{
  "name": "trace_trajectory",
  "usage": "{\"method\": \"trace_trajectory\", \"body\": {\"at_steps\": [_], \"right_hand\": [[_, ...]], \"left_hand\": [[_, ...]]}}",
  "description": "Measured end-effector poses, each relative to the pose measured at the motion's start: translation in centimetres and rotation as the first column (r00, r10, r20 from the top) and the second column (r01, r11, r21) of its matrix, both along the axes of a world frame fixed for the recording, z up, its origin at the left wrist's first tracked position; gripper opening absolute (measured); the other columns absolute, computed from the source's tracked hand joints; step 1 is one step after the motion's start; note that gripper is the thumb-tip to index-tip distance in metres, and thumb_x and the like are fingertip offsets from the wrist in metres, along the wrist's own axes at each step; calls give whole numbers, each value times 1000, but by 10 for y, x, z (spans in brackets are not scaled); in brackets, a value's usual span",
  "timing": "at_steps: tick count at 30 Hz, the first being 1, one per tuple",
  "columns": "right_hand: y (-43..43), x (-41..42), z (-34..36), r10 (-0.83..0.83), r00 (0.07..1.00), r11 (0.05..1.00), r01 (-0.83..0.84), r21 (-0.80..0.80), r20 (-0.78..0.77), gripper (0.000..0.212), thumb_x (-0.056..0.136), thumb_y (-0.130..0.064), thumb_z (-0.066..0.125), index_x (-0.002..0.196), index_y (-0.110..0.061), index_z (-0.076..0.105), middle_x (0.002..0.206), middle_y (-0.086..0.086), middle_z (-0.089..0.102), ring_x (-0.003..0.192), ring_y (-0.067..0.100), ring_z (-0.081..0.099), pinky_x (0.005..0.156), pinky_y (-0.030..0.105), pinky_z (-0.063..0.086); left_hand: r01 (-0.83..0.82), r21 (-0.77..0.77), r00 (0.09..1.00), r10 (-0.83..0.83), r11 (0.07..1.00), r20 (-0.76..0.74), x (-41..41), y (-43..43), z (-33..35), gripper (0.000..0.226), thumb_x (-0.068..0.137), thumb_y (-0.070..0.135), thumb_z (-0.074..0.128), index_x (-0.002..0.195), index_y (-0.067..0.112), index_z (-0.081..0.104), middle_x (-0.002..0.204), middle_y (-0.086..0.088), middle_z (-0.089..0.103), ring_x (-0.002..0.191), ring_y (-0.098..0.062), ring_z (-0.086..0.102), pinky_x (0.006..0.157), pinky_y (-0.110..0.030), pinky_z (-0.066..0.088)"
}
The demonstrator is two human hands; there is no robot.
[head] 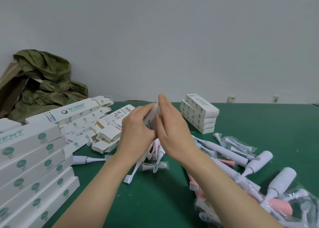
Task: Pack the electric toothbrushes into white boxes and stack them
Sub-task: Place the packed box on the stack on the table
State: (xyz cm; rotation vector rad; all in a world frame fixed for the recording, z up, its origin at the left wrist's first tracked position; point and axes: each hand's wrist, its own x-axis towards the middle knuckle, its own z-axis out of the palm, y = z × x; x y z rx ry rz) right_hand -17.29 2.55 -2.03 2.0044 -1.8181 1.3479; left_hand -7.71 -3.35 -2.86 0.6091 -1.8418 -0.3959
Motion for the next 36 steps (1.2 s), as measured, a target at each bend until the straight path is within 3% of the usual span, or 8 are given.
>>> {"method": "trace_trajectory", "body": {"at_steps": [3, 7, 11, 14, 19, 23, 30, 36], "right_hand": [[0, -5, 2, 7, 1000, 999, -6, 41, -12, 49, 100, -11, 36, 147, -4, 26, 154, 10, 28, 141, 19, 26, 103, 8, 10], [6, -18, 12, -37, 983, 999, 41, -16, 180, 46, 95, -10, 46, 141, -12, 40, 141, 3, 47, 128, 11, 41, 93, 2, 20], [21, -39, 29, 73, 991, 954, -38, 296, -109, 66, 79, -22, 71, 139, -22, 42, 132, -5, 49, 109, 5, 45, 90, 16, 34], [25, -46, 29, 6, 982, 958, 48, 283, -186, 55, 72, -20, 76, 123, -23, 54, 112, -6, 56, 94, 8, 51, 81, 23, 46], [14, -76, 34, -245, 964, 968, 248, -25, 106, 39, 66, -17, 76, 102, -22, 62, 89, -8, 64, 81, 9, 58, 72, 19, 50], [-12, -125, 41, -454, 767, 850, 525, -36, 454, 21, 72, -25, 73, 86, -13, 62, 69, -6, 59, 62, 12, 54, 43, 12, 37], [-44, -166, 5, -710, 604, 704, 618, 351, 362, 41, 75, -32, 71, 98, 1, 60, 99, 16, 66, 84, 30, 63, 60, 34, 52], [-62, -163, -1, -731, 580, 680, 657, 325, 359, 64, 79, -28, 71, 125, 4, 39, 127, 22, 44, 116, 37, 44, 85, 42, 43]], "left_hand": [[24, 89, 998, -29, 996, 54, 0, 1, 0, 47, 69, 22, 70, 115, 29, 60, 100, 19, 62, 92, 4, 54, 77, -11, 43], [-88, 117, 909, 31, 989, 416, 1, -3, -5, 80, 61, 38, 80, 128, 30, 36, 113, 15, 45, 104, -9, 49, 80, -34, 49], [-127, 55, 857, 82, 990, 508, 11, -14, -1, 65, 66, 28, 82, 108, 33, 33, 100, 14, 44, 92, -10, 50, 72, -33, 50], [-101, 11, 867, 82, 995, 491, 13, -16, 1, 67, 71, 17, 77, 122, 29, 35, 116, 9, 46, 108, -9, 41, 89, -29, 44], [-100, -72, 974, 112, 992, 198, 6, -6, 3, 42, 82, 17, 64, 119, 25, 46, 112, 16, 43, 106, -1, 38, 90, -23, 35], [-105, 110, 876, 39, 988, 481, 4, -8, -11, 25, 88, 39, 51, 112, 29, 53, 103, 17, 57, 95, -5, 56, 79, -24, 45], [-244, 218, 518, -63, 945, 853, 10, -17, -34, 14, 90, 31, 52, 99, 21, 49, 112, 1, 45, 95, -17, 54, 82, -28, 46], [-250, 214, 479, -71, 944, 875, 10, -19, -33, 17, 91, 37, 50, 96, 21, 46, 115, 1, 43, 95, -18, 56, 84, -30, 46]]}}
